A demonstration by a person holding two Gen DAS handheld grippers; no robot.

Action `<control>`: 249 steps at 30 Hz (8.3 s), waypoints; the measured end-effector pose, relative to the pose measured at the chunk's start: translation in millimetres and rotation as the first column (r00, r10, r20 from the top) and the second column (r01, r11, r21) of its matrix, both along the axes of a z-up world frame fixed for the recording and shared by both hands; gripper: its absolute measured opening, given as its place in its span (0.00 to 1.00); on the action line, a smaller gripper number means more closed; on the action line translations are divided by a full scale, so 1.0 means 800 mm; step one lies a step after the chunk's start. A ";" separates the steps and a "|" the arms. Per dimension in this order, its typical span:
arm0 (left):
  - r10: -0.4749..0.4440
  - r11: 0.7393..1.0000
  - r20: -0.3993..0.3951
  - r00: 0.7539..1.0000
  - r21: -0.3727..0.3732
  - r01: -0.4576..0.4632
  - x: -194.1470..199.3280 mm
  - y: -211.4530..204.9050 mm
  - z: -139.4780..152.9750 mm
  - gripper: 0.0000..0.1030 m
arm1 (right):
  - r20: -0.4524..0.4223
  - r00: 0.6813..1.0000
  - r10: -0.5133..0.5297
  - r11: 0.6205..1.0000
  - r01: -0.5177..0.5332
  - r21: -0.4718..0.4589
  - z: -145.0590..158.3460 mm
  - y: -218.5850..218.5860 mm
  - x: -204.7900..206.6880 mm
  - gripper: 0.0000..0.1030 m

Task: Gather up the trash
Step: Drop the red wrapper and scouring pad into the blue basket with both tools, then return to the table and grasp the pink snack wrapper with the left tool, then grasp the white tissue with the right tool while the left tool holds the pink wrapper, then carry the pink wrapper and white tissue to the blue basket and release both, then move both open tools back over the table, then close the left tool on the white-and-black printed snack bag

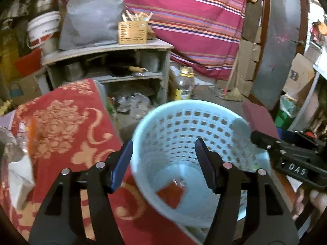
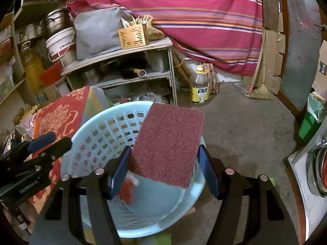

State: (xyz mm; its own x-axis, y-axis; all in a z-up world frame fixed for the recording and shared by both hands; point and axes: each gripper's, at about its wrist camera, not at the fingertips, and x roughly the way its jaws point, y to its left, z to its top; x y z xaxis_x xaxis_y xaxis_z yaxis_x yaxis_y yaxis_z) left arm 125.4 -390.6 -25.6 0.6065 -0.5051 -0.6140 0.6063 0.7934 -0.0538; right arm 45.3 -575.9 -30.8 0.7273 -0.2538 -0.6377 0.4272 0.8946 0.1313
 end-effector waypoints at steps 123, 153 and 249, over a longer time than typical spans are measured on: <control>0.547 0.837 -0.056 0.835 0.025 -0.546 0.051 0.489 0.011 0.16 | -0.045 0.911 0.409 0.912 -0.410 -0.021 0.013 0.335 0.153 0.23; 0.166 0.986 -0.028 0.986 -0.003 -0.166 0.031 0.163 0.019 0.16 | 0.022 0.994 0.106 0.994 -0.105 -0.019 0.025 0.077 0.035 0.23; 0.548 0.837 -0.015 0.837 0.026 -0.547 0.100 0.453 -0.009 0.94 | -0.030 0.961 0.274 0.951 -0.275 -0.143 0.013 0.342 0.187 0.81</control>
